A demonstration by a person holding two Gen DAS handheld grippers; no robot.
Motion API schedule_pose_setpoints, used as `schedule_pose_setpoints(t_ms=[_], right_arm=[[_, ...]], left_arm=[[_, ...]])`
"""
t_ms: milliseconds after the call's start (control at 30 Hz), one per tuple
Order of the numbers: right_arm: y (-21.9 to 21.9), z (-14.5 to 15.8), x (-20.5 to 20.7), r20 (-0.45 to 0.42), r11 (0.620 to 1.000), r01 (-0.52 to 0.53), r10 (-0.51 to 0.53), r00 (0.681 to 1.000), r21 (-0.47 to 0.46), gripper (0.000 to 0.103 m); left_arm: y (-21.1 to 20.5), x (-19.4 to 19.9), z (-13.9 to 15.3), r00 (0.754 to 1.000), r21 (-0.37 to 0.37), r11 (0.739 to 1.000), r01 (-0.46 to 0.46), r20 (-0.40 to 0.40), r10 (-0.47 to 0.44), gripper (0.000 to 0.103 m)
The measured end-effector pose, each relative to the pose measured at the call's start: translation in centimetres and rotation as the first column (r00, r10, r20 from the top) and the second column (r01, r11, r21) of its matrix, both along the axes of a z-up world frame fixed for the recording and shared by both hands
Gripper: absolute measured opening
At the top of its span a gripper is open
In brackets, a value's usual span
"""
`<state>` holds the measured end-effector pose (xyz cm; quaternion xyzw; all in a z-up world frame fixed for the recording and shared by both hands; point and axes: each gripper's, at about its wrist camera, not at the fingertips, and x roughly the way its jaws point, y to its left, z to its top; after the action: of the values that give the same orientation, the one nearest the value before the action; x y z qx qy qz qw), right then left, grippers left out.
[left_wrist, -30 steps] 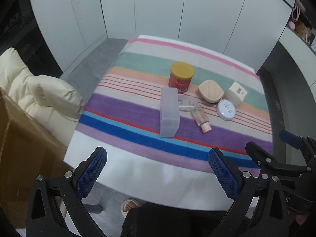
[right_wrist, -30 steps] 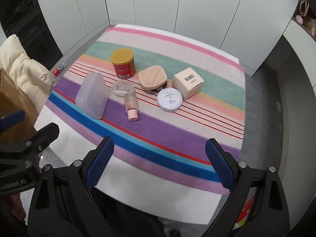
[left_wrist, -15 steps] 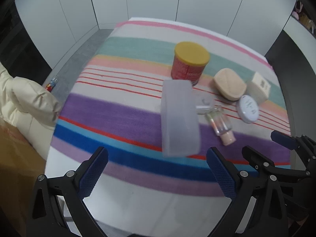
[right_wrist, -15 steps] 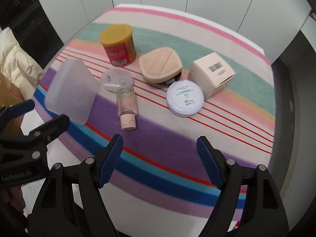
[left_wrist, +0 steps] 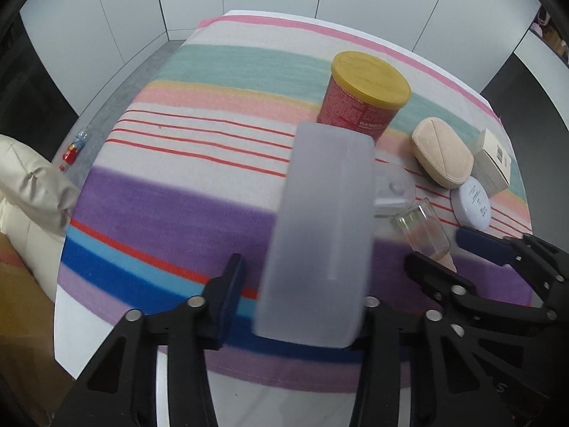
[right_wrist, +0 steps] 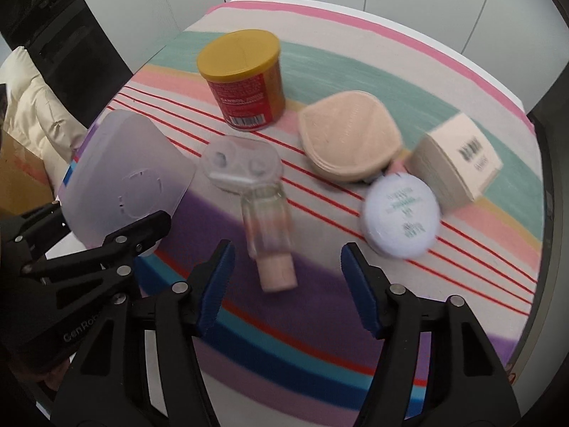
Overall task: Organize objects
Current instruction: 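Grasp the clear plastic box with the left tool while the right tool grasps the pink-capped bottle, then carry the clear box and bottle in both tools toward the cardboard box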
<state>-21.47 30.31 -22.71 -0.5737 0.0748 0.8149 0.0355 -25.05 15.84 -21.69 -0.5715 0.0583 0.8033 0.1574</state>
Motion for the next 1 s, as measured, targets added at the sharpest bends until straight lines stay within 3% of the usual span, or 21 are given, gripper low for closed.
schedule_pose_setpoints(t_ms=[33, 100, 167, 400, 1000], right_arm=[[-0.3, -0.2, -0.3, 0.000, 1.000, -0.012, 0.012, 1.000, 0.001, 0.058], [-0.8, -0.3, -0.7, -0.011, 0.999, -0.027, 0.027, 1.000, 0.023, 0.053], [-1.3, -0.2, -0.8, -0.021, 0.998, -0.039, 0.040, 0.999, 0.045, 0.029], [-1.5, 0.5, -0.2, -0.013, 0.999, -0.011, 0.012, 1.000, 0.035, 0.029], [-0.1, 5.5, 4.0, -0.021, 0.996, 0.061, -0.060, 0.998, 0.059, 0.029]], left_arm=[[0.1, 0.0, 0.0, 1.000, 0.000, 1.000, 0.007, 0.000, -0.007, 0.032], [0.3, 0.1, 0.1, 1.000, -0.010, 1.000, 0.022, -0.010, -0.022, 0.029], [0.4, 0.2, 0.3, 0.999, -0.006, 0.999, 0.039, -0.010, -0.039, 0.028], [0.4, 1.1, 1.3, 1.000, 0.010, 1.000, 0.019, -0.020, -0.018, 0.027], [-0.2, 5.1, 8.2, 0.997, 0.041, 0.999, 0.019, -0.073, -0.016, 0.027]])
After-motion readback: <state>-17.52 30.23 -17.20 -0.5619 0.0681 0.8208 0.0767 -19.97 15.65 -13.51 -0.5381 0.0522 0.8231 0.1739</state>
